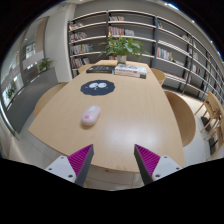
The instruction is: Arrange mouse
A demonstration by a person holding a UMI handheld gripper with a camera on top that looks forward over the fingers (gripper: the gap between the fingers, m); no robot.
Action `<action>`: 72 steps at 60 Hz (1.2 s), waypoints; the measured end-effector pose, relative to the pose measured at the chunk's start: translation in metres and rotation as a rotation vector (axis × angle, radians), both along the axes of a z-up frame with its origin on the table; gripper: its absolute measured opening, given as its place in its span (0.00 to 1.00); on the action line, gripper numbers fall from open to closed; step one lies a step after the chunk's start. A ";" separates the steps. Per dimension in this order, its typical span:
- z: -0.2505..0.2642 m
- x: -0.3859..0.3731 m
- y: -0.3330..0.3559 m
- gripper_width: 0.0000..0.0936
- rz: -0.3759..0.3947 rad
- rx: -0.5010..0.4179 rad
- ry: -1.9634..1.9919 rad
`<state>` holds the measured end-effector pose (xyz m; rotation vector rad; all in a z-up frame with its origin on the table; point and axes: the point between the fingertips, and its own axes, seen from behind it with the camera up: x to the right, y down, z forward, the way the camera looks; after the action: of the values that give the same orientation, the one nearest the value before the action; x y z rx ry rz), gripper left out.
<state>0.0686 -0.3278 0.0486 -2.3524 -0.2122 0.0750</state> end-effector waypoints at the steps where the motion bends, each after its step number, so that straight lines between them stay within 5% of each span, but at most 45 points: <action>1: -0.003 -0.007 0.000 0.88 0.000 -0.008 0.002; 14: -0.044 -0.099 0.037 0.90 -0.022 -0.005 0.030; 28: -0.051 -0.116 0.119 0.88 -0.131 0.048 0.017; 41: -0.057 -0.111 0.149 0.52 -0.159 0.049 0.003; 53: -0.061 -0.113 0.145 0.36 -0.145 0.008 0.000; 63: -0.046 -0.114 0.121 0.33 -0.203 -0.042 0.042; 72: 0.037 -0.096 0.121 0.33 -0.236 0.048 0.018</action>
<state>-0.0271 -0.2070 0.0854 -2.3106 0.0727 -0.0235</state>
